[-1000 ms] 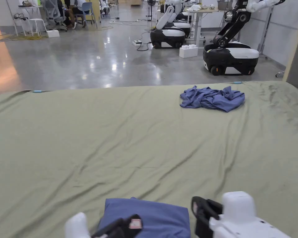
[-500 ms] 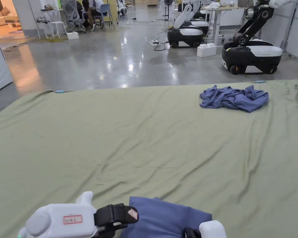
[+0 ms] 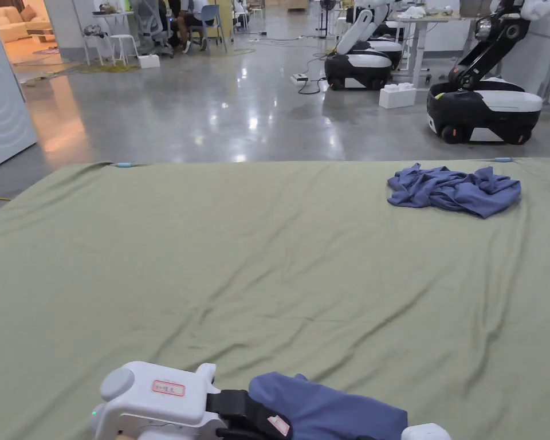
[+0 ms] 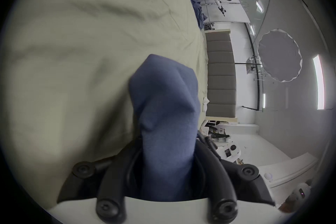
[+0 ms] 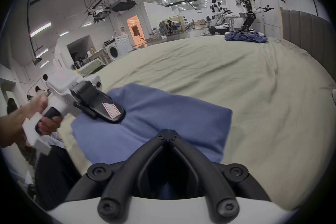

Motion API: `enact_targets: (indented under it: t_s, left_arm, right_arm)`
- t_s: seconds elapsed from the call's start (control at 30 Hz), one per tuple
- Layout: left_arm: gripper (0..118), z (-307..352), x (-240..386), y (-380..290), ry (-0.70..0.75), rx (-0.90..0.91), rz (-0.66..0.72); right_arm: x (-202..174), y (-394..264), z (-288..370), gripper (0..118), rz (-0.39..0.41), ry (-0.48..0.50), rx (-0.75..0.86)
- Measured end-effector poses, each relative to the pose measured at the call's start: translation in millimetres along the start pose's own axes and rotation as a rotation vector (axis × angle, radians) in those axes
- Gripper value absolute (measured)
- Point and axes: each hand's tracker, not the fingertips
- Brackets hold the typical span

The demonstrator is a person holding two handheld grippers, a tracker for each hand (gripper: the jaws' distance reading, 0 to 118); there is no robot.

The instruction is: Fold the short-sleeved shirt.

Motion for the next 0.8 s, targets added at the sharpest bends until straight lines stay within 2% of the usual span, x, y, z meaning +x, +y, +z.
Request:
enact_targets:
  t_s: [0.1,0.13,0.23,0.37,0.43,0.47,0.53,0.6,0.63,0.67,0.7,0.8]
  left_arm:
    - [27,79,-36,13,-0.025,0.046,0.045]
    - [27,122,-46,19,0.0,0.071,0.047]
    - [27,259,-78,30,0.142,0.2,0.054]
    - [27,407,-114,32,0.312,0.256,0.128]
    - [27,448,-132,31,0.353,0.257,0.189]
    - [27,462,-135,34,0.417,0.244,0.178]
    - [27,482,-147,35,0.407,0.23,0.214]
    - [29,491,-145,42,0.454,0.222,0.191]
    - [36,493,-144,44,0.455,0.226,0.177]
    - [55,492,-144,45,0.473,0.239,0.22]
    - [82,492,-143,45,0.511,0.261,0.271]
    - [84,503,-116,44,0.723,0.351,0.29]
  right_arm:
    - [-17,13,19,2,0.01,0.034,0.01]
    - [-23,16,26,2,0.018,0.081,0.01]
    - [-42,18,32,2,0.055,0.064,-0.018]
    - [-66,14,21,2,0.032,0.078,-0.049]
    - [-77,14,10,2,0.019,0.092,-0.084]
    - [-83,15,4,2,0.029,0.093,-0.092]
    - [-94,18,-4,2,0.05,0.077,-0.105]
    - [-98,24,-8,2,0.034,0.118,-0.112]
    - [-100,27,-10,2,0.033,0.119,-0.112]
    - [-102,30,-11,2,0.035,0.118,-0.112]
    - [-102,32,-12,2,0.028,0.127,-0.108]
    - [-97,36,-8,2,-0.016,0.147,-0.087]
